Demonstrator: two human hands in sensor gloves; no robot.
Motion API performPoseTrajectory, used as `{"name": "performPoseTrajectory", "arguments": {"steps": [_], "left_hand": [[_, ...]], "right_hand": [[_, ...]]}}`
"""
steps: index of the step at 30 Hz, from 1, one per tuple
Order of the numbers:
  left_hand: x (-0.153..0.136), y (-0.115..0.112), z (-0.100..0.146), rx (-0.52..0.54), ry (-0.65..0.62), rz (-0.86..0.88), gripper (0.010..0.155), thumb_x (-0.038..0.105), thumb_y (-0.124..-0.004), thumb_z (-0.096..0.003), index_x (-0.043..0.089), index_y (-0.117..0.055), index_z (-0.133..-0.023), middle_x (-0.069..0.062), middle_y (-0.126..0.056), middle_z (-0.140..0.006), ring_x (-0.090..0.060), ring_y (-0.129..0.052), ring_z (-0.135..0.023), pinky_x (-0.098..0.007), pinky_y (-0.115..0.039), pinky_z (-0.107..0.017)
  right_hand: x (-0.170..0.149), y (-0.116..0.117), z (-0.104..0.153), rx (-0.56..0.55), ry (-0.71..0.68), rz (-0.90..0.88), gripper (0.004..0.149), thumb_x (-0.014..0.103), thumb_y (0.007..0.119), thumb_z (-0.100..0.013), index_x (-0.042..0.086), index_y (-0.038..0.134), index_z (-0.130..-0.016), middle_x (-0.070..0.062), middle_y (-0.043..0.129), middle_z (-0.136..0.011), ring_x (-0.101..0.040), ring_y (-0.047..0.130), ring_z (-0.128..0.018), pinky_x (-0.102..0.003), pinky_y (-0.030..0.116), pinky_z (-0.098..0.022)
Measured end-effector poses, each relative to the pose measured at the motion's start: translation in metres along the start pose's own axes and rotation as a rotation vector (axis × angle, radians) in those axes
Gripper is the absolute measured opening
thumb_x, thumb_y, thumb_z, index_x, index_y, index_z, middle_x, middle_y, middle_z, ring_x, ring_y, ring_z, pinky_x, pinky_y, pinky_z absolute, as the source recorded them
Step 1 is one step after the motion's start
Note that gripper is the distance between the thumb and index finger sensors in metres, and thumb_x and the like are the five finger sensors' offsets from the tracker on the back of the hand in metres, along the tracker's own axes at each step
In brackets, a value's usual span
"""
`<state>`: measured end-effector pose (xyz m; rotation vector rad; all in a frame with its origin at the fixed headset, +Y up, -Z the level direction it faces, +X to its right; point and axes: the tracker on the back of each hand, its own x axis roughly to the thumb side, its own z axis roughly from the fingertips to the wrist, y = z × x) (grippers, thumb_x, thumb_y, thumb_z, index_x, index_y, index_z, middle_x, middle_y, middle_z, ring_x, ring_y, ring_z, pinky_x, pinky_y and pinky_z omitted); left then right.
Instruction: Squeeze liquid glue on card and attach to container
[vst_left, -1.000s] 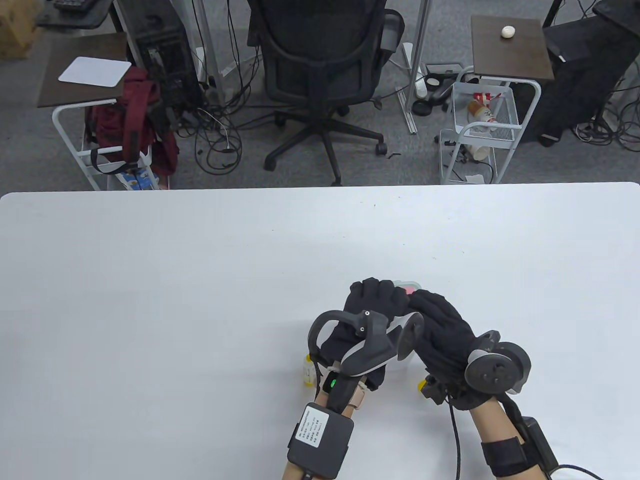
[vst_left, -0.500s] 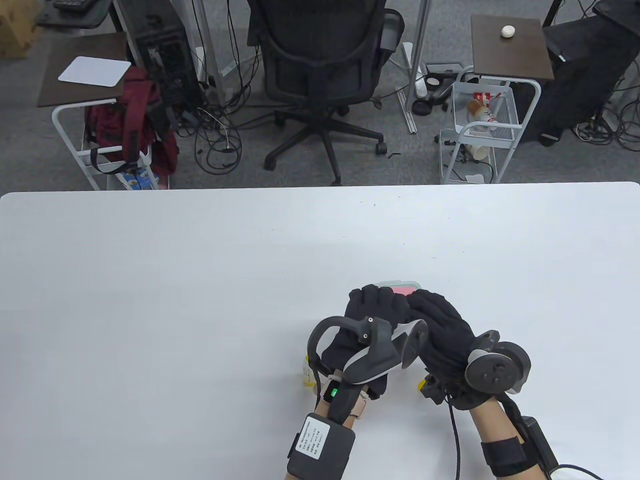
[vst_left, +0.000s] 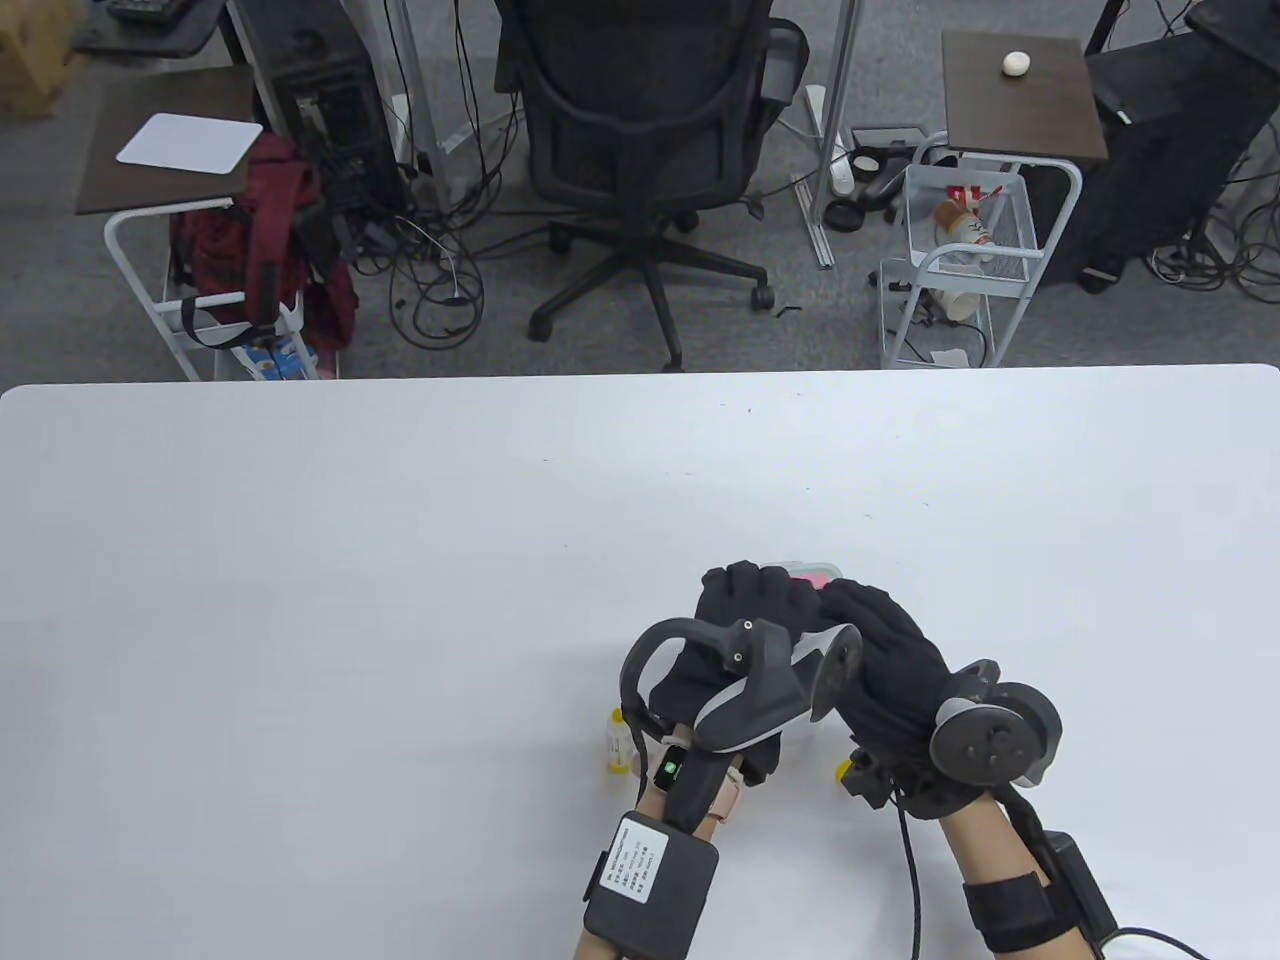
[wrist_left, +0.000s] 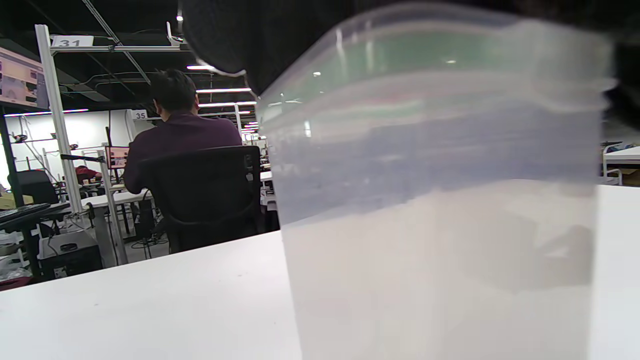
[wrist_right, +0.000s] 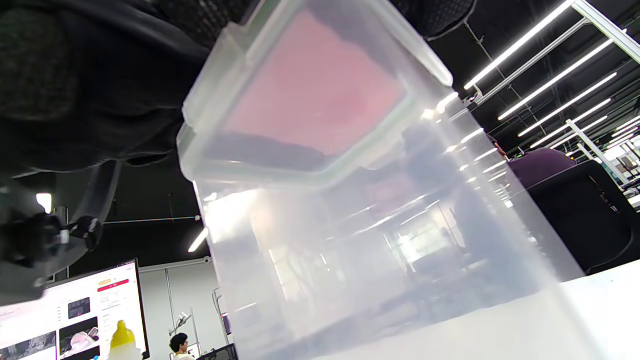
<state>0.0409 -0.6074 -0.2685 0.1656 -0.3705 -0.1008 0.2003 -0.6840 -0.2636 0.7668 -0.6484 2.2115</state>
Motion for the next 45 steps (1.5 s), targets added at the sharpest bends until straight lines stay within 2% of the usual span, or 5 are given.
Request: {"name": "performPoseTrajectory", "arguments": {"steps": [4,16,27,38,45], "left_hand": [[0.0,0.0,0.006,0.01,-0.016,-0.023,0.046,0.038,-0.071,-0.0493,0.029,-0.078,-0.094,0.007,-0.087,-0.098,-0.021,-0.088,-0.095,-0.038,-0.072,-0.074],[-0.001,-0.002,-0.018,-0.009,0.013,-0.04,0.045,0.037,-0.071,-0.0497,0.032,-0.076,-0.094,0.008,-0.085,-0.099,-0.02,-0.087,-0.094,-0.038,-0.071,-0.075],[-0.001,0.002,0.004,0.004,-0.045,-0.045,0.045,0.038,-0.072,-0.049,0.029,-0.079,-0.093,0.007,-0.088,-0.097,-0.021,-0.09,-0.093,-0.039,-0.073,-0.073],[-0.004,-0.004,-0.017,-0.007,0.007,-0.013,0.045,0.037,-0.071,-0.0496,0.032,-0.076,-0.094,0.008,-0.085,-0.099,-0.02,-0.086,-0.095,-0.038,-0.071,-0.075],[-0.004,-0.003,-0.011,-0.008,-0.012,-0.005,0.045,0.036,-0.071,-0.0492,0.031,-0.076,-0.094,0.007,-0.085,-0.1,-0.021,-0.086,-0.096,-0.038,-0.071,-0.075]], "right_hand": [[0.0,0.0,0.0,-0.001,-0.002,0.003,0.041,0.042,0.06,-0.063,0.016,0.078,-0.09,-0.005,0.072,-0.102,-0.034,0.063,-0.101,-0.051,0.048,-0.082],[0.0,0.0,-0.001,0.0,-0.015,0.005,0.043,0.042,0.06,-0.063,0.014,0.078,-0.09,-0.006,0.072,-0.103,-0.034,0.064,-0.101,-0.051,0.049,-0.082],[0.0,0.0,0.0,-0.003,-0.002,-0.003,0.042,0.041,0.06,-0.063,0.015,0.079,-0.09,-0.005,0.073,-0.101,-0.034,0.063,-0.101,-0.051,0.048,-0.082],[0.0,0.0,0.0,-0.003,-0.014,0.006,0.043,0.041,0.06,-0.063,0.014,0.078,-0.091,-0.005,0.072,-0.103,-0.035,0.064,-0.101,-0.051,0.049,-0.082],[0.0,0.0,-0.001,-0.003,-0.005,0.001,0.042,0.041,0.06,-0.063,0.014,0.079,-0.09,-0.005,0.073,-0.102,-0.034,0.064,-0.101,-0.051,0.049,-0.082]]}}
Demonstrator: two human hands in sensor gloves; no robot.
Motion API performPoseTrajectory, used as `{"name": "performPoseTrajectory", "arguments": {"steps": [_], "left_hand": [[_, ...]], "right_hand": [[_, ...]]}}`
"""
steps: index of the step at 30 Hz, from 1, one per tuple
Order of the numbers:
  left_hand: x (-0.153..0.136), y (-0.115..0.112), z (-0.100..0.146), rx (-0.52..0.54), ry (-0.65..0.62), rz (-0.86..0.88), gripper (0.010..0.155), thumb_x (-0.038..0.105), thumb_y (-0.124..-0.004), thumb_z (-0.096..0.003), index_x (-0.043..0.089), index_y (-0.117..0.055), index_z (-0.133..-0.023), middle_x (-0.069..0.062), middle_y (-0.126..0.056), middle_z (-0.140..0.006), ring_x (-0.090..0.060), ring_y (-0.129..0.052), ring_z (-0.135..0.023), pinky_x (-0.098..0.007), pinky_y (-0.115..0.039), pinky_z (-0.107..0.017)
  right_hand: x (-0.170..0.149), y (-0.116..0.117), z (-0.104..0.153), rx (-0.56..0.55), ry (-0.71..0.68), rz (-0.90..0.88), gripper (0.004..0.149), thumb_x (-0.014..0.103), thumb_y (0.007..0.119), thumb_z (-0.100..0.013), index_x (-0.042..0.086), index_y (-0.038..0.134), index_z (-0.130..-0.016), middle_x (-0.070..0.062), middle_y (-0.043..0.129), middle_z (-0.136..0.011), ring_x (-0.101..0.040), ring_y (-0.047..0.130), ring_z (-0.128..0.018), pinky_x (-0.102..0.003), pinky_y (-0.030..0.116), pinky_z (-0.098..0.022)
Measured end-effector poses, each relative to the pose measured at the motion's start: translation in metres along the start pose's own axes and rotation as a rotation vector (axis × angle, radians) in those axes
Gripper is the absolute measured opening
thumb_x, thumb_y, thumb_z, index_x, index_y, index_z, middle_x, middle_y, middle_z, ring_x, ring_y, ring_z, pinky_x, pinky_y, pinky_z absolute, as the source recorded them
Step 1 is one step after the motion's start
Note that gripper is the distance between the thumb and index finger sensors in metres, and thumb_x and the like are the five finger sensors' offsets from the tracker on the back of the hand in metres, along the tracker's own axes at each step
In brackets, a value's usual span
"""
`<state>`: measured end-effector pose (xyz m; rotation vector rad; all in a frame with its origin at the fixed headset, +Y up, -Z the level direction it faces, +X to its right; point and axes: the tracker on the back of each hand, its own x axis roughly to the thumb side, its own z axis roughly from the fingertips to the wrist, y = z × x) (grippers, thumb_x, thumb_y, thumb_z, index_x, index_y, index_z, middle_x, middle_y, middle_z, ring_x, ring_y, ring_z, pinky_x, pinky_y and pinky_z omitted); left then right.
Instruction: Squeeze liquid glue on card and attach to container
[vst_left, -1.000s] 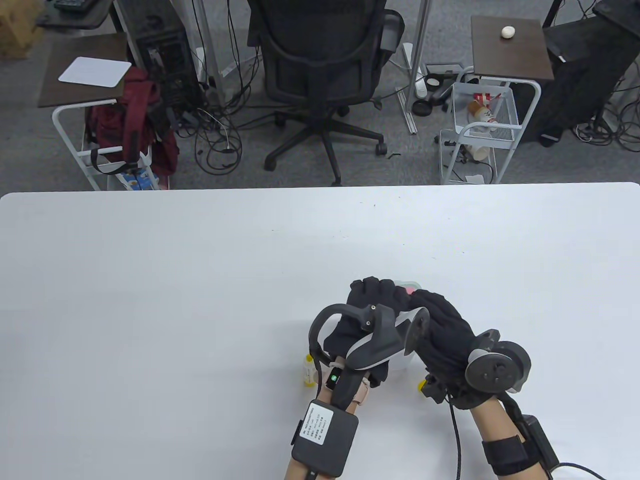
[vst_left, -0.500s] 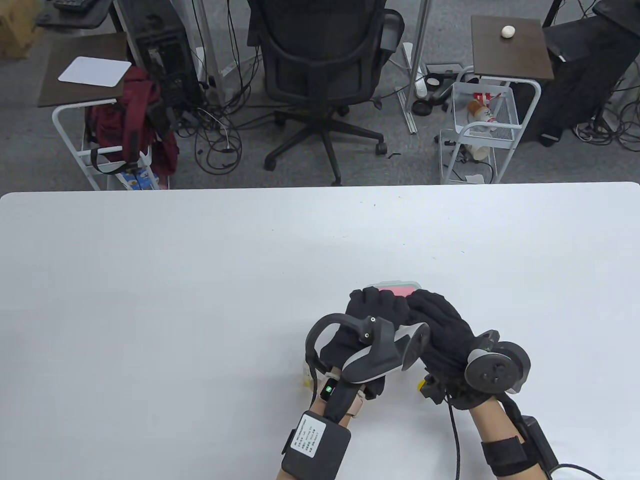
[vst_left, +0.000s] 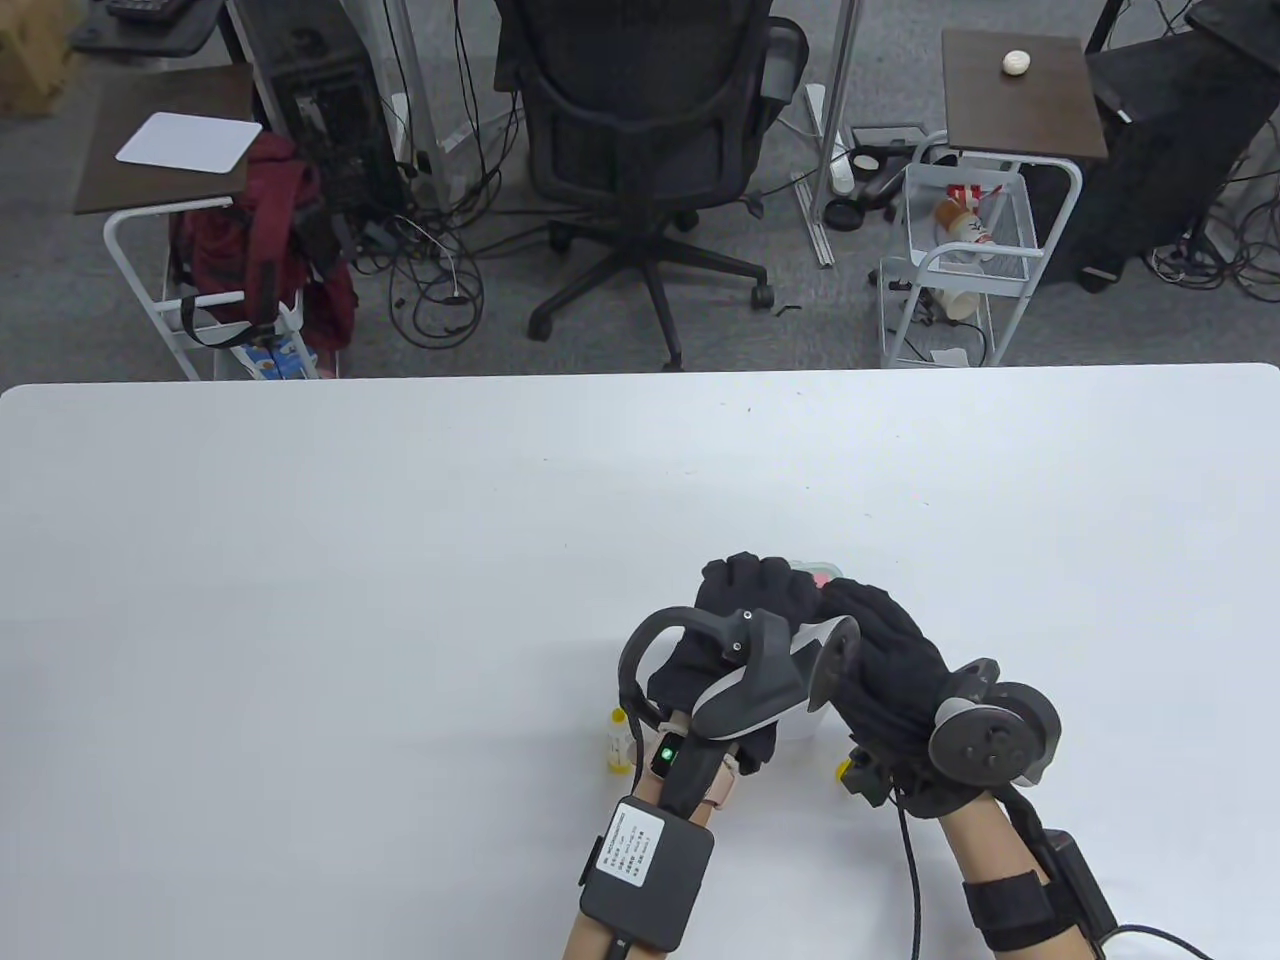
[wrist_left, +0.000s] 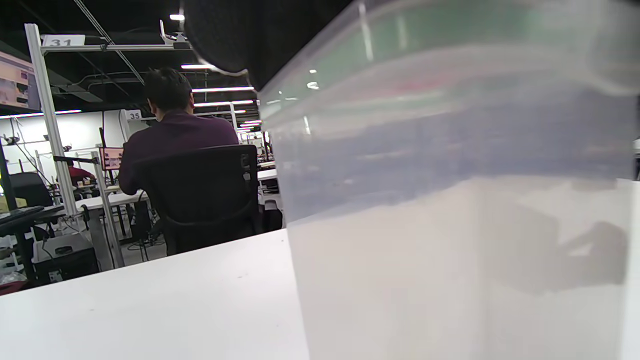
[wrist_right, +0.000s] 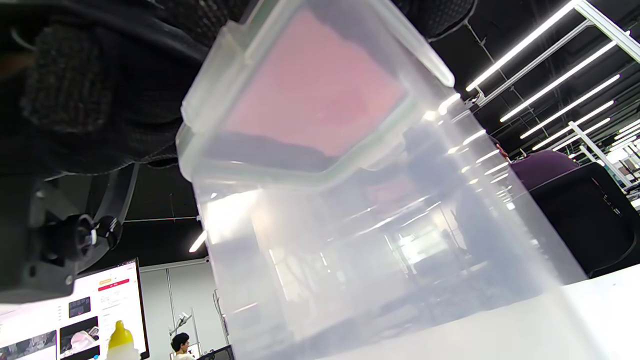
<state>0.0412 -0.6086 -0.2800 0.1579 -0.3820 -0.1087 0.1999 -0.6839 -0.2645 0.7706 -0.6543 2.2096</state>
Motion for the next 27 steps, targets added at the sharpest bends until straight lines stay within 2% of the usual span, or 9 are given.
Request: {"name": "performPoseTrajectory", "arguments": {"steps": [4,7,11,19,24,27], "left_hand": [[0.002,0.005,0.016,0.007,-0.043,-0.039,0.046,0.037,-0.072,-0.049,0.029,-0.079,-0.093,0.006,-0.088,-0.097,-0.021,-0.089,-0.093,-0.039,-0.074,-0.073],[0.001,0.004,0.018,0.015,-0.038,-0.041,0.046,0.038,-0.071,-0.0491,0.03,-0.078,-0.094,0.007,-0.087,-0.098,-0.02,-0.089,-0.094,-0.038,-0.073,-0.073],[-0.001,0.004,0.009,-0.019,-0.024,-0.025,0.045,0.038,-0.071,-0.0495,0.031,-0.077,-0.094,0.008,-0.086,-0.099,-0.02,-0.087,-0.096,-0.038,-0.072,-0.074],[0.003,0.002,-0.009,-0.013,0.013,-0.066,0.045,0.037,-0.071,-0.0496,0.032,-0.077,-0.094,0.007,-0.086,-0.098,-0.02,-0.088,-0.093,-0.038,-0.073,-0.074],[-0.003,0.004,0.004,-0.026,-0.03,0.02,0.045,0.037,-0.072,-0.0486,0.03,-0.078,-0.093,0.008,-0.086,-0.099,-0.021,-0.087,-0.095,-0.038,-0.072,-0.074],[-0.005,0.007,0.02,-0.026,-0.07,0.013,0.045,0.037,-0.072,-0.0489,0.03,-0.078,-0.093,0.007,-0.087,-0.099,-0.021,-0.087,-0.095,-0.038,-0.073,-0.073]], "right_hand": [[0.0,0.0,0.0,0.001,0.002,0.006,0.041,0.041,0.06,-0.063,0.015,0.079,-0.089,-0.005,0.073,-0.101,-0.034,0.064,-0.101,-0.051,0.049,-0.082],[0.0,0.0,0.001,0.0,0.001,0.01,0.041,0.041,0.06,-0.063,0.015,0.079,-0.089,-0.005,0.073,-0.101,-0.034,0.064,-0.101,-0.051,0.049,-0.082],[0.0,0.0,0.001,-0.001,-0.002,0.003,0.042,0.041,0.06,-0.063,0.015,0.079,-0.09,-0.006,0.072,-0.102,-0.035,0.064,-0.101,-0.051,0.049,-0.082],[0.0,0.0,0.0,0.002,-0.01,0.009,0.042,0.041,0.06,-0.063,0.014,0.079,-0.089,-0.005,0.073,-0.102,-0.034,0.064,-0.101,-0.051,0.05,-0.081],[0.0,0.0,0.0,0.001,-0.001,0.007,0.042,0.041,0.06,-0.063,0.015,0.079,-0.09,-0.005,0.073,-0.101,-0.034,0.064,-0.101,-0.051,0.049,-0.081],[0.0,0.0,0.001,0.0,0.005,-0.001,0.04,0.041,0.06,-0.063,0.016,0.079,-0.089,-0.005,0.073,-0.101,-0.034,0.064,-0.101,-0.051,0.049,-0.082]]}}
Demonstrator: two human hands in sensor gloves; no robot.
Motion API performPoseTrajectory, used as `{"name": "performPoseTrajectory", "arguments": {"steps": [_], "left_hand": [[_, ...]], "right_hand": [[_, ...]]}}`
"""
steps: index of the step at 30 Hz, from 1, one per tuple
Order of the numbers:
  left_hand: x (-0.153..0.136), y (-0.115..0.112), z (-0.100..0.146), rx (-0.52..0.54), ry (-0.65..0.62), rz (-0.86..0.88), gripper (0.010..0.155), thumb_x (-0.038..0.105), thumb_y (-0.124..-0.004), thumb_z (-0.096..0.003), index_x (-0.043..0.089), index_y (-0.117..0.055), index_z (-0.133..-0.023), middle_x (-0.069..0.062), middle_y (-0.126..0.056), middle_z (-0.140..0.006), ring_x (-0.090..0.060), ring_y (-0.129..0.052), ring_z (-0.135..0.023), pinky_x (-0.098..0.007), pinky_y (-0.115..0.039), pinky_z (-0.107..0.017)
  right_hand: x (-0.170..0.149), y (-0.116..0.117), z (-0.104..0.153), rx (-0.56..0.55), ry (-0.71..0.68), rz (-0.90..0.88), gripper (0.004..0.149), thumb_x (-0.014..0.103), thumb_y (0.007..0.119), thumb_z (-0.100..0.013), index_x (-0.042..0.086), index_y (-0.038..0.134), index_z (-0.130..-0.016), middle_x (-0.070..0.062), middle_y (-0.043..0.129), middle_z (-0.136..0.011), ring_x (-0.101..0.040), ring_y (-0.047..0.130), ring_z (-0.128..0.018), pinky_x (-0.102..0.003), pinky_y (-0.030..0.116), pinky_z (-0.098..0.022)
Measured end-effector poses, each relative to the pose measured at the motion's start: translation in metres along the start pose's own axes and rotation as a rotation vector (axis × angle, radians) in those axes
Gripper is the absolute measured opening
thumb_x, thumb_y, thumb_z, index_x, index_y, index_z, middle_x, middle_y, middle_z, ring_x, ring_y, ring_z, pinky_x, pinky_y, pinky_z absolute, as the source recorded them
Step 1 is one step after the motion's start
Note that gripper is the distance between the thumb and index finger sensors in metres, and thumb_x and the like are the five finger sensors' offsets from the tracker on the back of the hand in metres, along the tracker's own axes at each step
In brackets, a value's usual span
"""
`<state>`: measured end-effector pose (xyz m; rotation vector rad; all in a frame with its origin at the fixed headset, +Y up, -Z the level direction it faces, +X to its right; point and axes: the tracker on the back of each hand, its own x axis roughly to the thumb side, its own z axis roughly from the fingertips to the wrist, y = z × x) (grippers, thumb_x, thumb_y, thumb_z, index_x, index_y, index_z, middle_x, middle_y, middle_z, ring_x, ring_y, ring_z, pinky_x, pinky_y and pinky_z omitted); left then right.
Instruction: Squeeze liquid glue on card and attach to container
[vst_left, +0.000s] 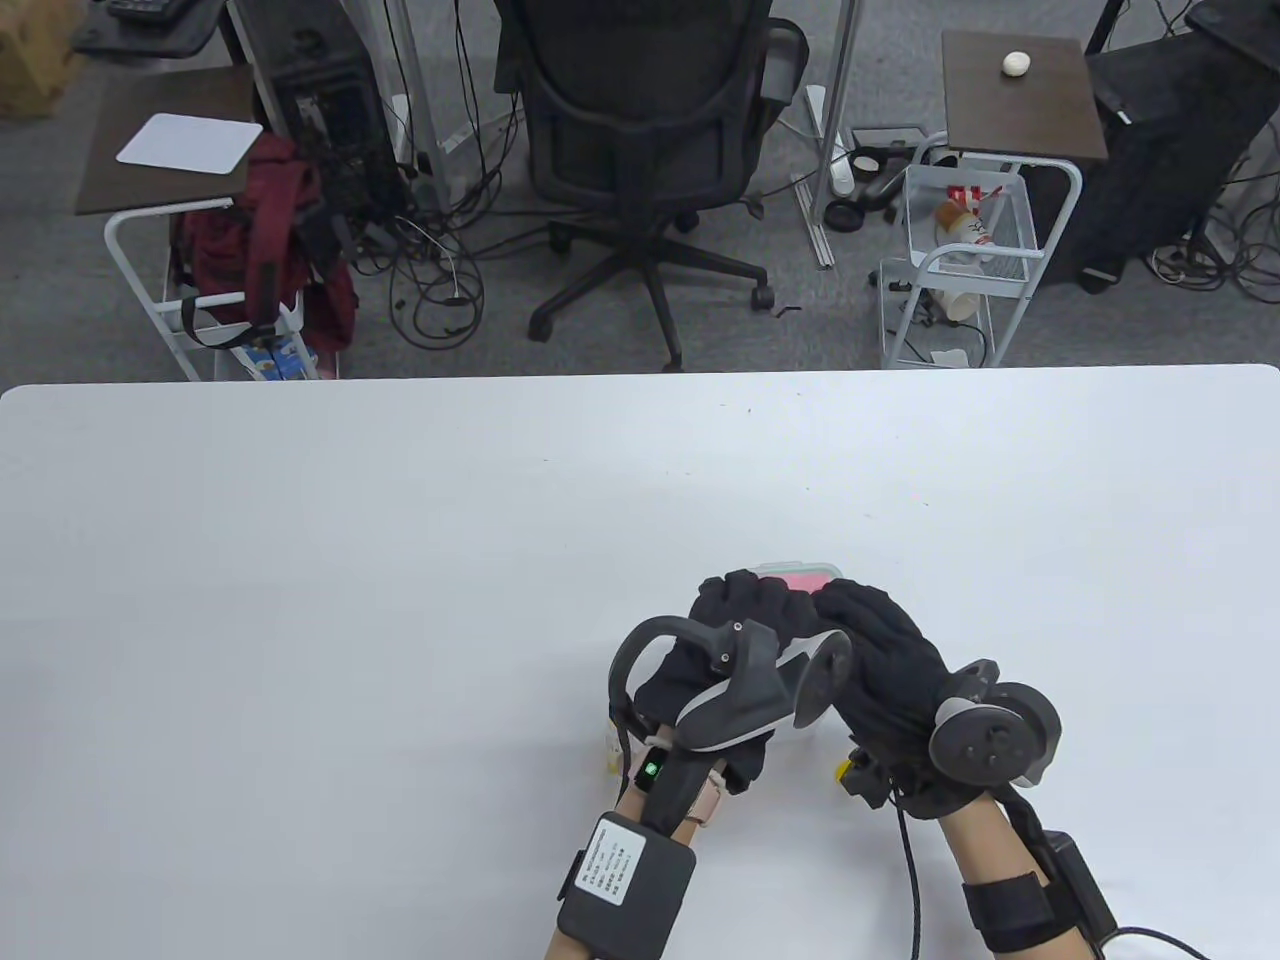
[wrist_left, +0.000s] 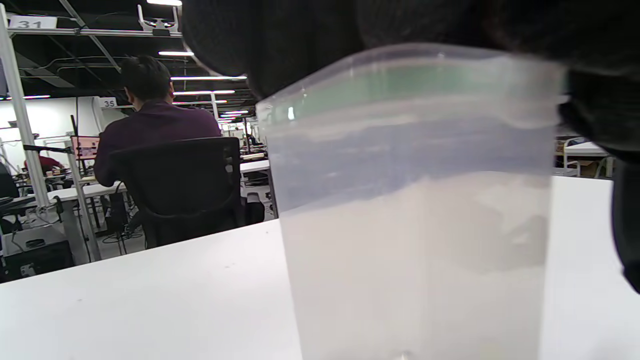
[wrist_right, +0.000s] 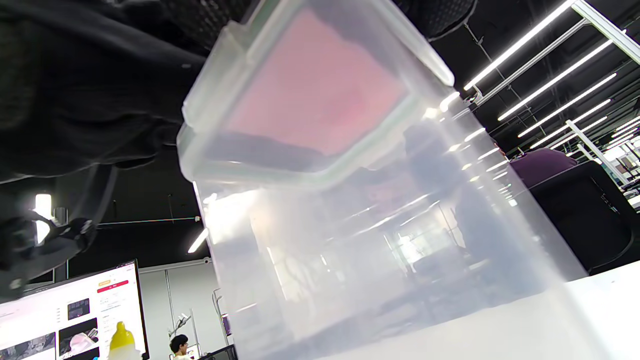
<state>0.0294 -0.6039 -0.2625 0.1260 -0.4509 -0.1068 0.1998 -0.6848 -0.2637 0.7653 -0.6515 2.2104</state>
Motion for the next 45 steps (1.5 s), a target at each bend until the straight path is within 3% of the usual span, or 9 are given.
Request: {"name": "performPoseTrajectory", "arguments": {"steps": [4,14,26,39,45], "left_hand": [[-0.001,-0.001,0.005,0.01,-0.004,-0.007,0.046,0.038,-0.072,-0.049,0.031,-0.077,-0.094,0.008,-0.086,-0.1,-0.02,-0.087,-0.096,-0.038,-0.073,-0.073],[-0.001,-0.005,-0.02,0.003,0.065,-0.02,0.045,0.037,-0.071,-0.0492,0.033,-0.076,-0.094,0.008,-0.084,-0.101,-0.02,-0.086,-0.096,-0.038,-0.071,-0.075],[0.003,0.002,0.014,0.0,0.002,-0.023,0.047,0.038,-0.073,-0.0483,0.027,-0.079,-0.094,0.005,-0.087,-0.1,-0.023,-0.087,-0.096,-0.04,-0.073,-0.073],[0.003,-0.004,-0.01,0.013,0.067,-0.09,0.045,0.039,-0.072,-0.0488,0.031,-0.078,-0.093,0.008,-0.086,-0.1,-0.021,-0.087,-0.097,-0.039,-0.072,-0.074],[-0.001,-0.001,0.002,-0.007,0.019,-0.018,0.046,0.038,-0.073,-0.0483,0.03,-0.079,-0.093,0.007,-0.086,-0.1,-0.021,-0.086,-0.097,-0.039,-0.072,-0.074]], "right_hand": [[0.001,0.001,0.0,0.002,-0.007,0.003,0.039,0.041,0.06,-0.063,0.017,0.079,-0.087,-0.005,0.072,-0.103,-0.034,0.064,-0.101,-0.051,0.049,-0.082],[0.001,0.0,-0.001,0.0,-0.012,0.016,0.041,0.041,0.06,-0.063,0.015,0.079,-0.089,-0.005,0.073,-0.103,-0.034,0.065,-0.101,-0.051,0.05,-0.081],[0.003,0.001,-0.001,-0.004,-0.005,0.026,0.039,0.041,0.059,-0.064,0.016,0.079,-0.087,-0.005,0.073,-0.102,-0.034,0.065,-0.1,-0.051,0.05,-0.081],[0.003,0.001,-0.001,-0.003,-0.015,0.044,0.041,0.042,0.059,-0.064,0.016,0.079,-0.089,-0.004,0.073,-0.102,-0.034,0.065,-0.1,-0.051,0.051,-0.081],[0.006,0.0,-0.002,0.009,-0.001,0.067,0.04,0.041,0.059,-0.064,0.017,0.079,-0.088,-0.004,0.073,-0.102,-0.034,0.066,-0.1,-0.051,0.051,-0.08]]}}
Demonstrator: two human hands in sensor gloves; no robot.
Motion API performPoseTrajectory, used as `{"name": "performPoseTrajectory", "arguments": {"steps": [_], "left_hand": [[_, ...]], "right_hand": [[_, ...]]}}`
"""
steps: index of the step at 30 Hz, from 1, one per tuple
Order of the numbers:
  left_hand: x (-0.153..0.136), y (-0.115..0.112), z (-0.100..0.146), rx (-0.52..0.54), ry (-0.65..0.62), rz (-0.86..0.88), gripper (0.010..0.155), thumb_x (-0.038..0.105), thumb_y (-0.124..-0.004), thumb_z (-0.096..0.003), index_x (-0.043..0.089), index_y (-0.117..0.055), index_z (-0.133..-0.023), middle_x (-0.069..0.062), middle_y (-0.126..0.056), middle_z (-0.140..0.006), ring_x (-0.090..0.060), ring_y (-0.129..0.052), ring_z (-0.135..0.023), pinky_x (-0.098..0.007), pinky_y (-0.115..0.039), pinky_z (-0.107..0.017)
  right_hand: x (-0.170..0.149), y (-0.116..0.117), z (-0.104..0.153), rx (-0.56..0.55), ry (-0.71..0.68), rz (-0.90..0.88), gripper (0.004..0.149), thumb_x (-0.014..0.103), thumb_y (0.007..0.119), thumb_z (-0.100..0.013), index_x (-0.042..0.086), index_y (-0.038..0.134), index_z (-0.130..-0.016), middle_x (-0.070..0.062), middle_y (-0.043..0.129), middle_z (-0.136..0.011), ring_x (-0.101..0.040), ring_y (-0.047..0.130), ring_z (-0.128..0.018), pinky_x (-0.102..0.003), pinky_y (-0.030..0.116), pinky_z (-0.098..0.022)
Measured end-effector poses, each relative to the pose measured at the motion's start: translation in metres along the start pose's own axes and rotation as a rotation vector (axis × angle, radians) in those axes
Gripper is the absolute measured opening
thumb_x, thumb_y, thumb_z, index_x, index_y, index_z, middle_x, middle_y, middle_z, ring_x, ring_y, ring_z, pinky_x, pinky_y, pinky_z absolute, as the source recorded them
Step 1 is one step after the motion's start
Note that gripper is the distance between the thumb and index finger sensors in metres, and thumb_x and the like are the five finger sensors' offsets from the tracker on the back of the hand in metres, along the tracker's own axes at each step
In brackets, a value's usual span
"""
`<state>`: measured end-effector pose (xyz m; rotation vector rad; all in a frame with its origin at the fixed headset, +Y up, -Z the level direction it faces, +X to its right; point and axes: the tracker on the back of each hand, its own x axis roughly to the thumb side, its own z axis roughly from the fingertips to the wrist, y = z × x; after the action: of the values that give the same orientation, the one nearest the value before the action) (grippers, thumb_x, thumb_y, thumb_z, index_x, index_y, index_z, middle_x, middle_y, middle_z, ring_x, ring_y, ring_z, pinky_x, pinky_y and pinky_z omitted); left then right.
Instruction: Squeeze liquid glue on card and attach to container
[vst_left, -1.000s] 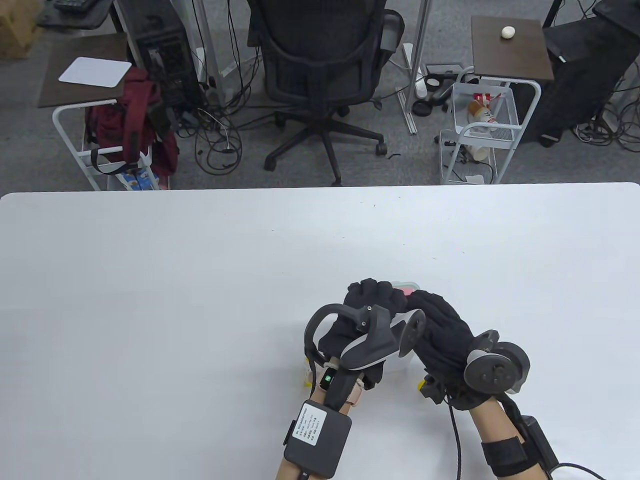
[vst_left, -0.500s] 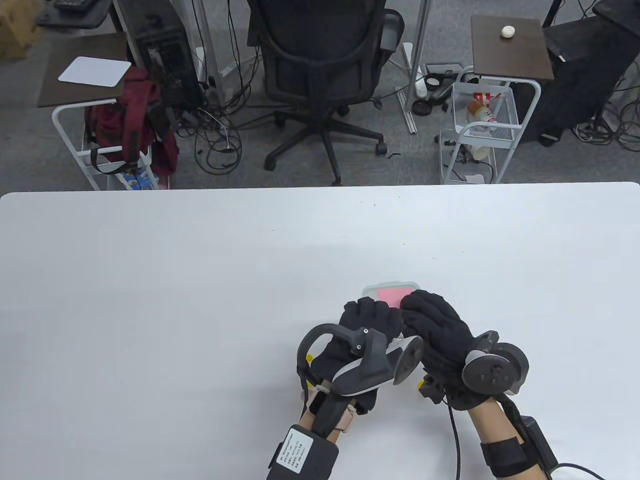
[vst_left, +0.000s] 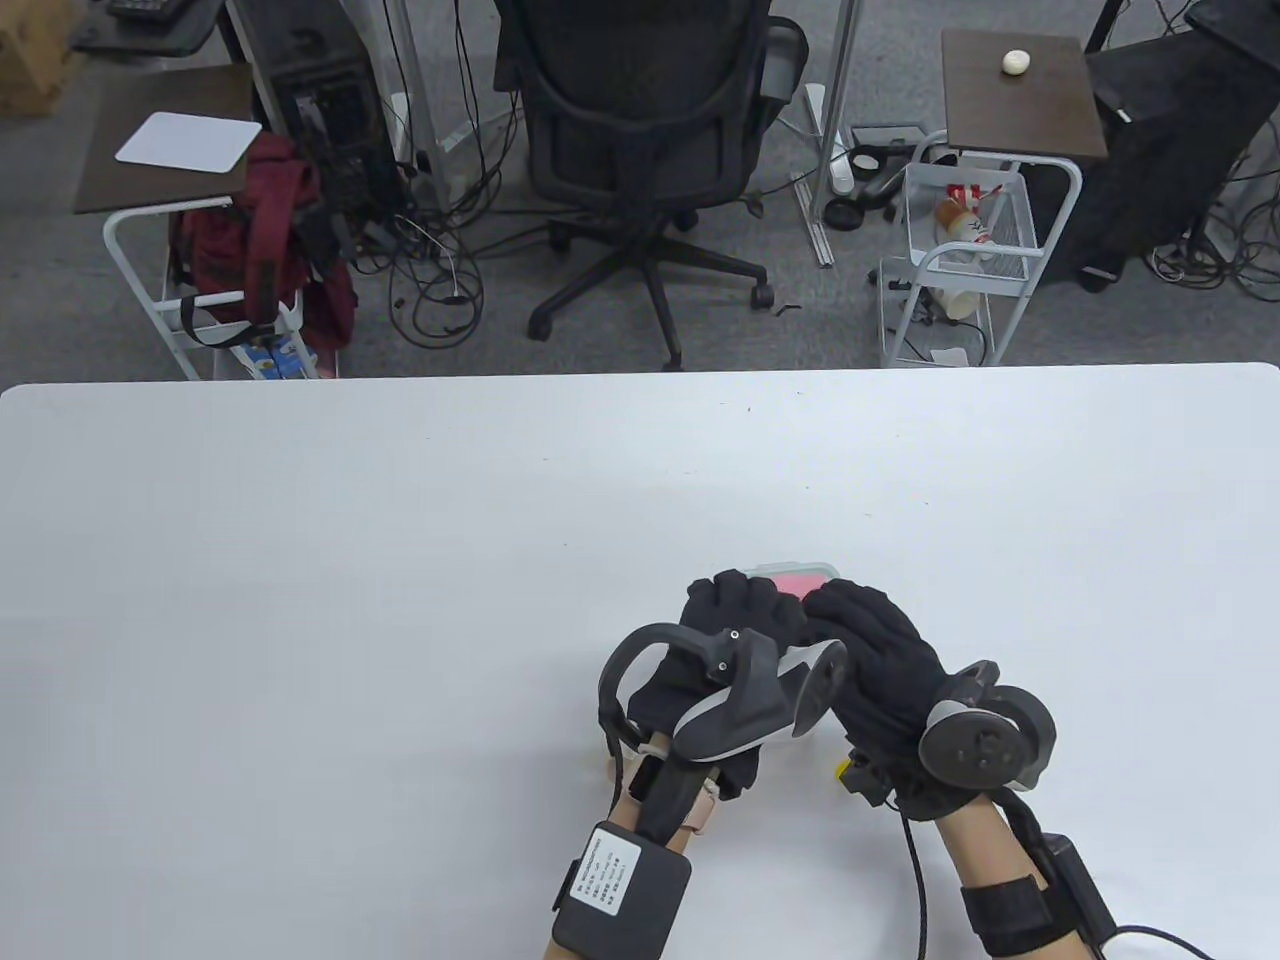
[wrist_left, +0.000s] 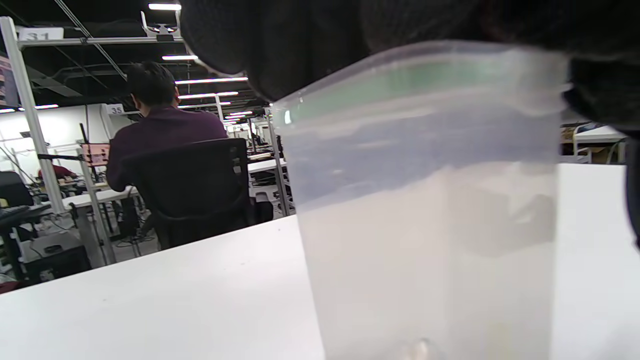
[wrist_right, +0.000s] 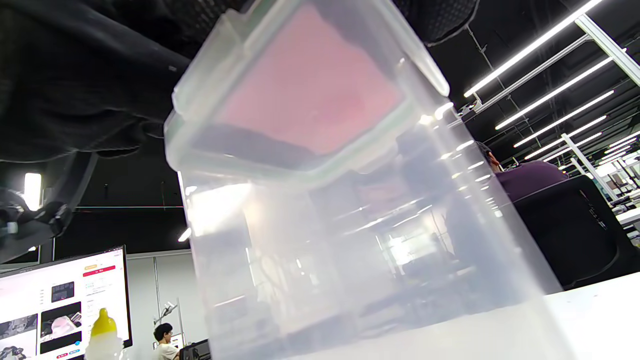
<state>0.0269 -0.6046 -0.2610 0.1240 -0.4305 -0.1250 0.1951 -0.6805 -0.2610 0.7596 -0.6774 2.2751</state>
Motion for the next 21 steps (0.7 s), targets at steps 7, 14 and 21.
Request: {"name": "performPoseTrajectory", "arguments": {"steps": [7,14,21], "left_hand": [[0.002,0.004,0.024,0.004,-0.049,0.027,0.046,0.038,-0.073,-0.0482,0.029,-0.079,-0.092,0.007,-0.086,-0.1,-0.021,-0.086,-0.097,-0.039,-0.072,-0.074],[-0.005,-0.002,0.054,0.069,-0.02,0.149,0.047,0.04,-0.071,-0.0493,0.031,-0.076,-0.095,0.008,-0.083,-0.103,-0.022,-0.083,-0.1,-0.039,-0.07,-0.075],[-0.017,-0.026,0.095,0.095,-0.022,0.37,0.048,0.043,-0.069,-0.05,0.031,-0.076,-0.096,0.006,-0.083,-0.103,-0.023,-0.084,-0.098,-0.039,-0.07,-0.075]], "right_hand": [[0.001,-0.001,-0.001,0.014,0.015,0.011,0.039,0.041,0.059,-0.064,0.017,0.079,-0.087,-0.004,0.073,-0.102,-0.034,0.065,-0.1,-0.051,0.051,-0.081],[0.002,-0.001,-0.001,0.021,0.024,0.023,0.04,0.041,0.059,-0.063,0.017,0.078,-0.089,-0.004,0.073,-0.103,-0.034,0.066,-0.1,-0.051,0.051,-0.081],[0.005,-0.008,-0.003,0.08,0.039,0.04,0.044,0.043,0.058,-0.064,0.017,0.077,-0.095,-0.006,0.07,-0.108,-0.035,0.065,-0.103,-0.054,0.053,-0.079]]}}
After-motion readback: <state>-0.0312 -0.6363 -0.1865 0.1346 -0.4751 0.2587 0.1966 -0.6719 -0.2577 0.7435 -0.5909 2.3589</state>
